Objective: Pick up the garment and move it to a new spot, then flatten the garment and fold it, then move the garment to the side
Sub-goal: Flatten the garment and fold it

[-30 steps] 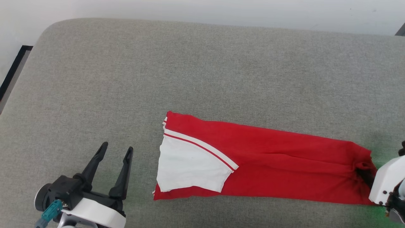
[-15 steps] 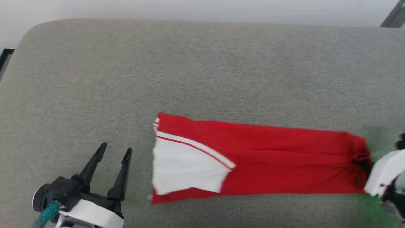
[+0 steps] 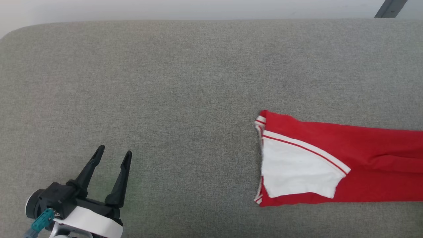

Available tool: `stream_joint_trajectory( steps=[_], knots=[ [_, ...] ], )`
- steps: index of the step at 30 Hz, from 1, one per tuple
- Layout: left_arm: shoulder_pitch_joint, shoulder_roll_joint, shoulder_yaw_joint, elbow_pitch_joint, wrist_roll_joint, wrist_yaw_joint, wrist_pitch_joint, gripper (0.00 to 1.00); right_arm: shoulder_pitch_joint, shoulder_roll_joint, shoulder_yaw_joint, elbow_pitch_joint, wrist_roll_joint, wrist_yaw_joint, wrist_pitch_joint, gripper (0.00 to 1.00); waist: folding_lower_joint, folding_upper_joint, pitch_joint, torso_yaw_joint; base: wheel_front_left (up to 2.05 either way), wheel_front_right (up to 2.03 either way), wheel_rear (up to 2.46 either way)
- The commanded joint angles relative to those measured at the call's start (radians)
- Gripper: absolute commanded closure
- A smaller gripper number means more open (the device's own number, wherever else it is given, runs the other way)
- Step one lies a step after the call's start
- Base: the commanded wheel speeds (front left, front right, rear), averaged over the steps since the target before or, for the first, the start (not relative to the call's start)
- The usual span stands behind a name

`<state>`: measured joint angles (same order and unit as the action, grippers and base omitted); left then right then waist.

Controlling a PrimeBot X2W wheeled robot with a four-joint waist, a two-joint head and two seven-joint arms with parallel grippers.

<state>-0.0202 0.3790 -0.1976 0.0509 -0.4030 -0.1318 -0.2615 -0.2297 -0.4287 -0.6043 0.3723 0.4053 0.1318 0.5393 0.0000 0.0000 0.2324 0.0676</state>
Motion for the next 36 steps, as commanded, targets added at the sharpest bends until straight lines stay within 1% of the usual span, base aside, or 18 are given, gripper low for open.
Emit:
stream_joint_trajectory(
  steps=[1,4,8,15,18,21,22,25,28,32,36],
  knots=[
    [-0.008,0.003,0.005,-0.002,0.002,0.002,-0.005,0.0,0.001,0.003,-0.011,-0.016,0.008,-0.002,0.009,1.0,0.0,0.0,-0.001,-0.001,0.0,0.0,0.0],
    [-0.002,0.001,0.007,0.002,0.002,0.002,-0.005,0.0,0.017,0.014,-0.009,-0.057,0.021,-0.002,0.032,1.0,0.0,0.0,-0.006,-0.003,0.0,0.0,0.0],
    [0.006,-0.008,0.005,0.019,0.001,0.002,-0.005,0.0,0.055,0.047,0.065,-0.141,0.06,-0.001,0.068,1.0,0.0,0.0,-0.018,0.003,0.0,0.0,0.0],
    [0.015,-0.022,0.001,0.034,-0.008,0.002,-0.005,0.0,0.132,0.11,0.316,-0.371,0.145,-0.001,0.151,1.0,0.0,0.0,-0.038,0.025,0.0,0.0,0.0],
    [0.015,-0.029,0.004,0.033,-0.004,0.002,-0.005,0.0,0.137,0.125,0.432,-0.463,0.15,-0.001,0.186,1.0,0.0,0.0,-0.04,0.038,0.0,0.0,0.0],
    [0.008,-0.034,-0.001,0.032,-0.003,0.002,-0.005,0.0,0.112,0.143,0.541,-0.519,0.138,-0.001,0.21,1.0,0.0,0.0,-0.038,0.055,0.0,0.0,0.0],
    [0.008,-0.034,-0.001,0.032,-0.003,0.002,-0.005,0.0,0.112,0.143,0.541,-0.519,0.138,-0.001,0.21,1.0,0.0,0.0,-0.038,0.055,0.0,0.0,0.0],
    [-0.006,-0.039,-0.006,0.032,-0.007,0.002,-0.005,0.0,0.075,0.159,0.637,-0.537,0.127,-0.001,0.224,1.0,0.0,0.0,-0.032,0.074,0.0,0.0,0.0],
    [-0.018,-0.042,-0.012,0.036,-0.01,0.002,-0.005,0.0,0.028,0.174,0.721,-0.522,0.122,-0.001,0.229,1.0,0.0,0.0,-0.024,0.094,0.0,0.0,0.0],
    [-0.026,-0.046,-0.02,0.041,-0.016,0.002,-0.005,0.0,-0.023,0.176,0.798,-0.468,0.106,-0.001,0.221,1.0,0.0,0.0,-0.013,0.121,0.0,0.0,0.0],
    [-0.041,-0.045,-0.029,0.046,-0.021,0.002,-0.005,0.0,-0.047,0.158,0.831,-0.393,0.088,-0.001,0.203,1.0,0.0,0.0,-0.004,0.144,0.0,0.0,0.0]
  ],
)
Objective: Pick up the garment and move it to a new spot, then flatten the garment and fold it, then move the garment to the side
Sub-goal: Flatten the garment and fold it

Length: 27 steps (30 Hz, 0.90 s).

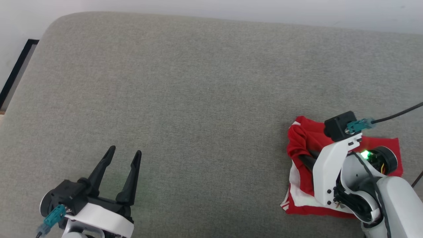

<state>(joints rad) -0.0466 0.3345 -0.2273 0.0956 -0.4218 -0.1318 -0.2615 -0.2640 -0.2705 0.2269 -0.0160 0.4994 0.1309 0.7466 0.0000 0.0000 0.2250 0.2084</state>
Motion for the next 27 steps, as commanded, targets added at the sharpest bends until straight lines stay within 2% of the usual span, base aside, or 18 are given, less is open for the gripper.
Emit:
stream_joint_trajectory(
  steps=[1,7,8,9,10,11,21,27],
  knots=[
    [-0.017,0.0,-0.001,0.002,-0.004,0.002,-0.005,0.0,-0.013,-0.006,0.008,0.013,-0.01,0.0,-0.007,1.0,0.0,0.0,0.005,0.008,0.0,0.0,0.0],
    [-0.017,0.002,0.003,0.008,-0.008,0.002,-0.005,0.0,-0.015,-0.01,0.031,0.097,0.001,0.0,-0.055,1.0,0.0,0.0,0.005,0.007,0.0,0.0,0.0],
    [-0.014,0.002,0.002,0.01,-0.009,0.002,-0.005,0.0,-0.017,-0.01,0.039,0.108,0.002,0.0,-0.062,0.78,0.0,0.0,0.002,0.003,0.0,0.0,0.0],
    [-0.011,0.004,-0.001,0.012,-0.007,0.002,-0.005,0.0,-0.021,-0.008,0.043,0.111,0.001,0.0,-0.075,0.51,0.0,0.0,-0.002,-0.002,0.0,0.0,0.0],
    [-0.007,0.005,0.001,0.013,-0.006,0.002,-0.005,0.0,-0.027,-0.006,0.045,0.117,0.002,0.0,-0.087,0.04,0.0,0.0,-0.005,-0.009,0.0,0.0,0.0],
    [-0.003,0.006,0.004,0.014,-0.006,0.002,-0.005,0.0,-0.03,-0.005,0.048,0.122,0.006,0.0,-0.096,0.0,0.0,0.0,-0.011,-0.015,0.0,0.0,0.0],
    [0.031,0.017,0.001,0.016,-0.002,0.002,-0.005,0.0,-0.027,-0.032,0.008,0.108,0.054,0.0,-0.198,0.0,0.0,0.0,-0.078,-0.102,0.0,0.0,0.0],
    [0.045,0.009,-0.009,0.031,-0.008,0.002,-0.005,0.0,-0.002,-0.08,-0.01,0.159,0.094,0.0,-0.339,0.0,0.0,0.0,-0.109,-0.154,0.0,0.0,0.0]
  ],
)
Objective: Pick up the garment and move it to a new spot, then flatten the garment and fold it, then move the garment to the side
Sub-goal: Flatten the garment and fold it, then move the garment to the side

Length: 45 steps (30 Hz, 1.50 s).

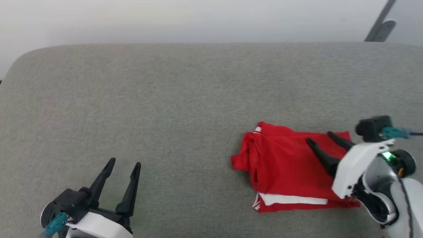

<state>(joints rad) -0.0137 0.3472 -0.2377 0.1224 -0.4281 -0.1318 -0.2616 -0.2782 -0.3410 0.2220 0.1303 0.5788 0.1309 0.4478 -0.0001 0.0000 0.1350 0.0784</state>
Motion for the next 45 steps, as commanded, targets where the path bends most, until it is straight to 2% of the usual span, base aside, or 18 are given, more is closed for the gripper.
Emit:
stream_joint_trajectory(
  steps=[1,3,4,11,15,18,24,30,38,45],
  knots=[
    [0.015,-0.006,0.004,0.007,-0.007,0.002,-0.004,0.0,0.015,-0.015,-0.009,0.026,0.023,0.0,-0.073,0.0,0.0001,0.0,-0.023,-0.032,0.0,0.0,0.0],
    [0.019,-0.014,0.011,0.015,-0.015,0.002,-0.004,0.0,0.021,-0.032,-0.015,0.058,0.032,0.0,-0.153,0.0,0.0001,0.0,-0.032,-0.047,0.0,0.0,0.0],
    [0.019,-0.014,0.011,0.015,-0.015,0.002,-0.004,0.0,0.021,-0.032,-0.015,0.058,0.032,0.0,-0.153,0.0,0.0001,0.0,-0.032,-0.047,0.0,0.0,0.0],
    [0.041,-0.054,0.079,0.036,-0.062,0.002,-0.004,0.0,0.024,-0.029,-0.037,0.165,0.036,0.0,-0.453,0.0,0.0001,0.0,-0.067,-0.094,0.0,0.0,0.0],
    [0.054,-0.064,0.121,0.046,-0.061,0.002,-0.005,0.0,0.034,-0.03,-0.041,0.198,-0.02,0.0,-0.609,0.0,0.0001,0.0,-0.083,-0.11,0.0,0.0,0.0],
    [0.074,-0.068,0.138,0.05,-0.053,0.002,-0.004,0.0,0.055,-0.02,-0.043,0.216,-0.069,0.0,-0.67,0.0,0.0001,0.0,-0.098,-0.116,0.0,0.0,0.0],
    [0.12,-0.061,0.164,0.038,-0.029,0.002,-0.004,0.0,0.118,0.002,-0.066,0.19,-0.126,0.0,-0.705,0.0,0.0001,0.0,-0.12,-0.12,0.0,0.0,0.0],
    [0.187,-0.066,0.195,0.001,-0.003,0.002,-0.004,0.0,0.217,0.017,-0.136,0.109,-0.172,0.0,-0.712,0.0,0.0001,0.0,-0.128,-0.11,0.0,0.0,0.0],
    [0.262,-0.081,0.237,-0.063,0.016,0.002,-0.004,0.0,0.335,0.053,-0.235,-0.011,-0.213,0.0,-0.702,0.0,0.0001,0.0,-0.12,-0.098,0.0,0.0,0.0],
    [0.274,-0.08,0.236,-0.091,0.018,0.002,-0.004,0.0,0.373,0.088,-0.269,-0.072,-0.233,0.0,-0.672,0.0,0.0001,0.0,-0.106,-0.097,0.0,0.0,0.0]
  ],
)
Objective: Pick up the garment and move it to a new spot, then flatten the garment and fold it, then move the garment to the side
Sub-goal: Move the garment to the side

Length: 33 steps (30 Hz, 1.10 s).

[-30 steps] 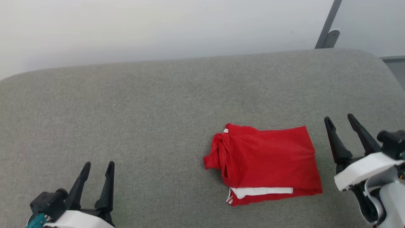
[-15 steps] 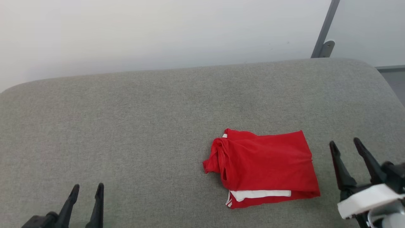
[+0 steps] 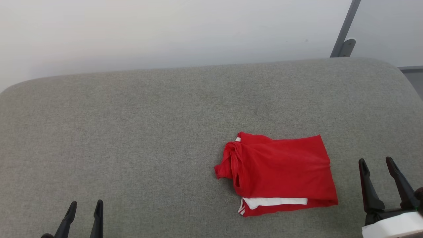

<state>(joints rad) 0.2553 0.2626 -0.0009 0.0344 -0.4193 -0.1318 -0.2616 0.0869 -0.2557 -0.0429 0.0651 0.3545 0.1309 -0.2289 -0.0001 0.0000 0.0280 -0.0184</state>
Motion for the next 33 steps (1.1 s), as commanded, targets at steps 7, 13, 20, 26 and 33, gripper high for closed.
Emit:
stream_joint_trajectory(
  steps=[7,13,20,26,33],
  knots=[
    [-0.01,0.008,-0.007,-0.004,0.009,0.002,-0.004,0.0,0.009,0.014,-0.004,-0.022,-0.014,0.0,0.025,0.0,0.0001,0.0,0.007,0.003,0.0,0.0,0.0],
    [-0.027,0.01,-0.017,-0.002,0.009,0.002,-0.004,0.0,0.005,0.01,-0.008,-0.031,-0.009,0.0,0.05,0.0,0.0001,0.0,0.015,0.012,0.0,0.0,0.0],
    [-0.09,0.022,-0.044,-0.006,-0.007,0.002,-0.004,0.0,-0.039,-0.021,-0.005,-0.044,0.005,0.0,0.169,0.0,0.0001,0.0,0.067,0.023,0.0,0.0,0.0],
    [-0.179,0.036,-0.101,0.003,-0.026,0.002,-0.004,0.0,-0.111,-0.073,-0.023,-0.048,0.013,-0.001,0.449,0.0,0.0001,0.0,0.141,0.036,0.0,0.0,0.0],
    [-0.31,0.072,-0.191,0.02,-0.054,0.002,-0.004,0.0,-0.224,-0.091,-0.042,-0.099,0.015,-0.001,0.813,0.0,0.0001,0.0,0.254,0.07,0.0,0.0,0.0]
  ],
)
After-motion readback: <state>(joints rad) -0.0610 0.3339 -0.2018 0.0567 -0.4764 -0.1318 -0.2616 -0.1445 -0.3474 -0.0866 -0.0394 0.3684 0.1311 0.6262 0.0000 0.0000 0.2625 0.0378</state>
